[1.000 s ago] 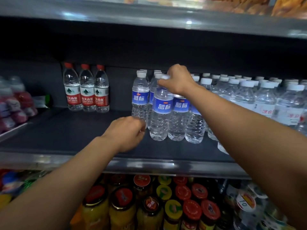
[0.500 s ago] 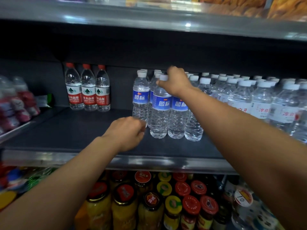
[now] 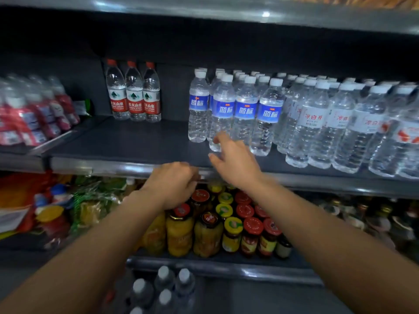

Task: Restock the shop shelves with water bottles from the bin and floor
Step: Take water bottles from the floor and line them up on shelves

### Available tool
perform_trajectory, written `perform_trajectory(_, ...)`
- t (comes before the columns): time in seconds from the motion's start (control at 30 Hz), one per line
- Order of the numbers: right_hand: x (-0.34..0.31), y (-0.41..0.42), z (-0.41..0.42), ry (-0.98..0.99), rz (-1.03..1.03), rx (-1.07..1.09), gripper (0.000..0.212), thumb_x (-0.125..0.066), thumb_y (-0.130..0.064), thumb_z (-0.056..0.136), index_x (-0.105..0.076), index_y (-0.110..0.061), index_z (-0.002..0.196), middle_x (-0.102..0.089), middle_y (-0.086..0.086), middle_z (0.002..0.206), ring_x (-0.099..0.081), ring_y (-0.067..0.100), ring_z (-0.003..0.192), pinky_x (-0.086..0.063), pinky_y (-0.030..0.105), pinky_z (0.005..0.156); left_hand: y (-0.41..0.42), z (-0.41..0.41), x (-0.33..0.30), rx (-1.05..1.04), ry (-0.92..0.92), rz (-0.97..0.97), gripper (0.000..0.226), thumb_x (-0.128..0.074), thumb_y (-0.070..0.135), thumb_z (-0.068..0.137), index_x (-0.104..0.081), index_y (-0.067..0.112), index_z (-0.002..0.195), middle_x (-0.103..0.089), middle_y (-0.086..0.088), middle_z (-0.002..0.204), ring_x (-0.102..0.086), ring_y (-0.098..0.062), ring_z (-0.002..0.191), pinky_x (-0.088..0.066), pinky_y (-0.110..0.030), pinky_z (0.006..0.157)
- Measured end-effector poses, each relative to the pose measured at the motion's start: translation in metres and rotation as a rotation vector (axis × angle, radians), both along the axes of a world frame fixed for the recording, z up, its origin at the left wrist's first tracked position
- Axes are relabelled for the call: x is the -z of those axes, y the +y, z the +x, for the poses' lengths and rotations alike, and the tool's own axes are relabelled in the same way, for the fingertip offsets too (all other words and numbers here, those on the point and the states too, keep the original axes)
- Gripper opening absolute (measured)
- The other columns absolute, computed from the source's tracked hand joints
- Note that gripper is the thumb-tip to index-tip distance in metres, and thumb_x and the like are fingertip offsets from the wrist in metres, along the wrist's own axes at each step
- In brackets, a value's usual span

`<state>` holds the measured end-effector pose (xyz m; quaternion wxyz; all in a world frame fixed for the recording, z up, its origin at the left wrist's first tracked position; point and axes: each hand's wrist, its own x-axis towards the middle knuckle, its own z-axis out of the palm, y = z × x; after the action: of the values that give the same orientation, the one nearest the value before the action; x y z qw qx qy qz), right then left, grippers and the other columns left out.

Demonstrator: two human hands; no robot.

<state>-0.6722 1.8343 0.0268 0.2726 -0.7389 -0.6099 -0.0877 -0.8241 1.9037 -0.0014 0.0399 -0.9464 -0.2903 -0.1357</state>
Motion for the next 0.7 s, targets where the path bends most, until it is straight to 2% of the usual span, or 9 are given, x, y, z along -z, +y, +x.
perform_trajectory(0.07, 0.029, -0.019, -0.012, 0.014, -0.034, -0.025, 0.031, -0.054, -0.029, 0.092, -0.046, -0.014, 0.118, -0.064, 0.011, 0.091, -0.060, 0.035, 0.090, -0.051, 0.043, 0.074, -0.013, -0.014, 0.017, -0.005, 0.032, -0.048, 0.017, -0.046, 0.031, 0.093, -0.058, 0.023, 0.101, -0.060, -0.004, 0.115, -0.057, -0.028, 0.108, -0.048, -0.039, 0.085)
perform_trajectory(0.17, 0.073, -0.045, -0.028, 0.017, -0.087, -0.062, 0.030, -0.053, -0.030, 0.092, -0.047, -0.015, 0.118, -0.064, 0.009, 0.097, -0.061, 0.033, 0.089, -0.049, 0.037, 0.067, -0.035, -0.033, 0.047, -0.037, 0.061, -0.125, 0.021, -0.046, 0.032, 0.093, -0.058, 0.022, 0.107, -0.059, -0.003, 0.115, -0.057, -0.028, 0.107, -0.049, -0.041, 0.085)
perform_trajectory(0.27, 0.117, -0.070, -0.045, 0.031, -0.177, -0.076, 0.033, -0.054, -0.028, 0.091, -0.047, -0.014, 0.119, -0.062, 0.012, 0.107, -0.061, 0.036, 0.095, -0.049, 0.039, 0.070, -0.062, -0.056, 0.086, -0.043, 0.115, -0.183, 0.019, -0.045, 0.031, 0.094, -0.058, 0.021, 0.104, -0.060, -0.004, 0.113, -0.058, -0.028, 0.102, -0.049, -0.037, 0.076)
perform_trajectory(0.4, 0.167, -0.097, -0.064, 0.047, -0.348, -0.113, 0.029, -0.054, -0.027, 0.091, -0.045, -0.011, 0.114, -0.060, 0.016, 0.107, -0.059, 0.040, 0.095, -0.046, 0.040, 0.067, -0.091, -0.087, 0.129, -0.076, 0.229, -0.285, 0.015, -0.046, 0.029, 0.094, -0.057, 0.019, 0.097, -0.061, -0.008, 0.112, -0.058, -0.031, 0.100, -0.039, -0.034, 0.068)
perform_trajectory(0.47, 0.188, -0.106, -0.073, 0.055, -0.427, -0.124, 0.029, -0.054, -0.026, 0.091, -0.045, -0.011, 0.114, -0.059, 0.015, 0.110, -0.058, 0.040, 0.098, -0.047, 0.041, 0.069, -0.101, -0.100, 0.148, -0.078, 0.265, -0.318, 0.011, -0.045, 0.027, 0.094, -0.053, 0.019, 0.091, -0.060, -0.010, 0.110, -0.057, -0.033, 0.099, -0.041, -0.036, 0.069)
perform_trajectory(0.6, 0.223, -0.118, -0.091, 0.071, -0.554, -0.141, 0.040, -0.054, -0.024, 0.092, -0.042, -0.011, 0.128, -0.054, 0.015, 0.125, -0.055, 0.038, 0.110, -0.049, 0.043, 0.081, -0.121, -0.117, 0.188, -0.138, 0.354, -0.385, 0.020, -0.043, 0.028, 0.094, -0.055, 0.017, 0.105, -0.057, -0.010, 0.118, -0.057, -0.033, 0.106, -0.045, -0.039, 0.076)
perform_trajectory(0.7, 0.245, -0.122, -0.102, 0.055, -0.640, -0.144, 0.044, -0.052, -0.027, 0.094, -0.037, -0.011, 0.132, -0.053, 0.015, 0.128, -0.055, 0.039, 0.111, -0.049, 0.043, 0.083, -0.131, -0.124, 0.208, -0.148, 0.391, -0.427, 0.023, -0.044, 0.029, 0.093, -0.057, 0.018, 0.108, -0.058, -0.009, 0.121, -0.057, -0.032, 0.108, -0.046, -0.037, 0.079)
